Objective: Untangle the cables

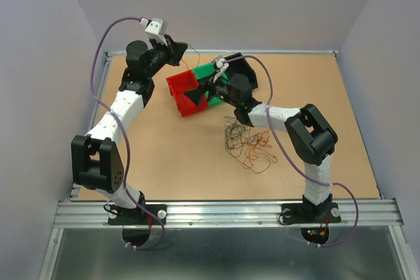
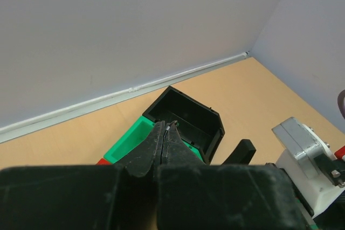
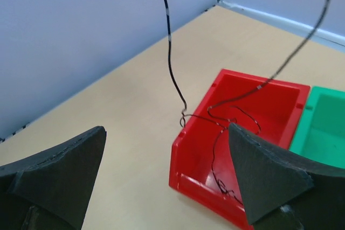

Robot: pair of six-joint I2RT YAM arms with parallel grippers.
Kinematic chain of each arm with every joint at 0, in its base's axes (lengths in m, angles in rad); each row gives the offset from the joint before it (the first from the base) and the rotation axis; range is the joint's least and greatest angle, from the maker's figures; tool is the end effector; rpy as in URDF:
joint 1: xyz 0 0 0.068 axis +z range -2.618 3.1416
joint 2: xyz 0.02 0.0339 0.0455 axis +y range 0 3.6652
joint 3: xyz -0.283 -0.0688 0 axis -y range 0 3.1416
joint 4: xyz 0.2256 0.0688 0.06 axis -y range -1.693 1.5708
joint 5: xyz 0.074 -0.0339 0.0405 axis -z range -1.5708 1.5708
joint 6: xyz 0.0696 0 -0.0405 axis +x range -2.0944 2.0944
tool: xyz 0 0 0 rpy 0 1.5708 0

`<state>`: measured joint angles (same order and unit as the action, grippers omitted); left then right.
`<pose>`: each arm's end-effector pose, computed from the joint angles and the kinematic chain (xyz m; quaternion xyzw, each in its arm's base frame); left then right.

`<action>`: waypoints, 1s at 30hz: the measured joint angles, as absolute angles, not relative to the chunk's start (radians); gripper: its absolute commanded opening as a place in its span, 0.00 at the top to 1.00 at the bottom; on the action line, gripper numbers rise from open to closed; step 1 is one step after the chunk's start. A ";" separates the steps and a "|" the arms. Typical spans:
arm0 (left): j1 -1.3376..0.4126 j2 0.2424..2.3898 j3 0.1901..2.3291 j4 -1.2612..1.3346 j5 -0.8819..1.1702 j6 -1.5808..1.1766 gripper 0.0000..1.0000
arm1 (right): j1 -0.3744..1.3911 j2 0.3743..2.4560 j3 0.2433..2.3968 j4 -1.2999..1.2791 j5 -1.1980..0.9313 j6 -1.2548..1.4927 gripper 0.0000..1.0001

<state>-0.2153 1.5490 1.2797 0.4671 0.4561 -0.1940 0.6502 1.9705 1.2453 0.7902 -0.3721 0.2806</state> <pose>0.3657 -0.1114 0.4211 0.1814 0.6155 -0.2934 0.7086 0.3646 0.3091 0.2785 -0.2562 0.6357 0.4349 0.5841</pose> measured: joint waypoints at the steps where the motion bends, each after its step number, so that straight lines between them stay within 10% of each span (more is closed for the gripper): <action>1: -0.215 1.549 1.280 0.467 0.456 -0.194 1.00 | 0.654 1.992 1.272 0.798 -0.370 0.280 0.00; 10: -0.216 1.549 1.280 0.467 0.456 -0.197 1.00 | 0.664 2.136 1.385 0.819 -0.298 0.292 0.05; 19: -0.216 1.534 1.276 0.458 0.472 -0.201 1.00 | 0.662 2.230 1.486 0.822 -0.247 0.321 0.55; 23: -0.216 1.532 1.276 0.452 0.474 -0.200 1.00 | 0.662 2.234 1.488 0.827 -0.262 0.324 0.98; 30: -0.204 1.538 1.276 0.446 0.453 -0.172 1.00 | 0.663 2.233 1.475 0.857 -0.257 0.344 1.00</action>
